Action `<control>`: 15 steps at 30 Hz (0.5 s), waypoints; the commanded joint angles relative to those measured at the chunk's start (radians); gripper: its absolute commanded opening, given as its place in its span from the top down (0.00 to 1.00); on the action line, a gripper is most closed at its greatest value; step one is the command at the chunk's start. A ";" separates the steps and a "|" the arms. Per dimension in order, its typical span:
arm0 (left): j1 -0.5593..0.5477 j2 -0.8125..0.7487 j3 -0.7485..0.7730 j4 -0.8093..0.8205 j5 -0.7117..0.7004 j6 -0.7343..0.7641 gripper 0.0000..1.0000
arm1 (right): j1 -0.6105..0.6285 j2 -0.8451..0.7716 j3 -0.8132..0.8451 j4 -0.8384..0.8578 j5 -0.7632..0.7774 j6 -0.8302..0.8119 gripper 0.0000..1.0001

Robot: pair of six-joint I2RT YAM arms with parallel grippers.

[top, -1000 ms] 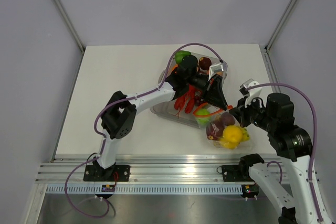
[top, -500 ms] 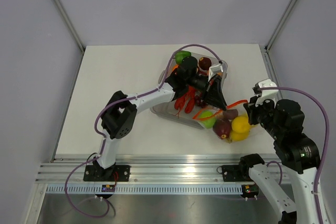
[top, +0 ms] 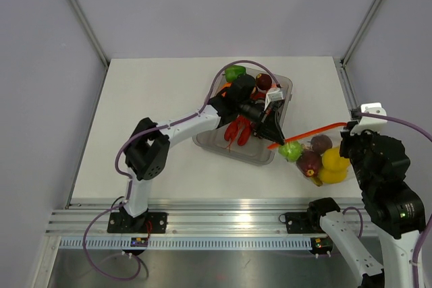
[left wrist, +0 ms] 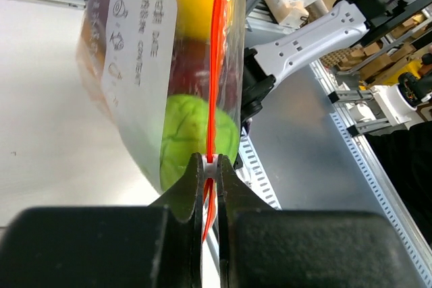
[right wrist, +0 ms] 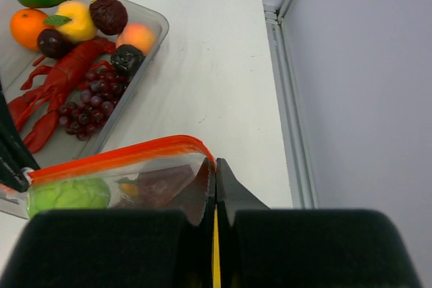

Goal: Place the food in the zip-top bag and seal the zipper
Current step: Zip the zipper food storage bag at the center of the board.

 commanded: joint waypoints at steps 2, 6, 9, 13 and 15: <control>0.029 -0.042 0.010 -0.223 -0.033 0.152 1.00 | -0.004 -0.030 0.037 0.141 0.202 -0.045 1.00; 0.050 -0.052 -0.008 -0.295 -0.042 0.186 1.00 | -0.004 -0.033 0.023 0.130 0.224 -0.048 1.00; 0.055 -0.073 -0.022 -0.332 -0.065 0.220 1.00 | -0.004 -0.041 -0.014 0.143 0.225 -0.046 1.00; 0.055 -0.099 -0.037 -0.396 -0.096 0.264 1.00 | -0.004 -0.041 -0.058 0.156 0.231 -0.028 1.00; 0.056 -0.110 -0.060 -0.421 -0.102 0.288 1.00 | -0.004 -0.044 -0.078 0.169 0.224 -0.020 1.00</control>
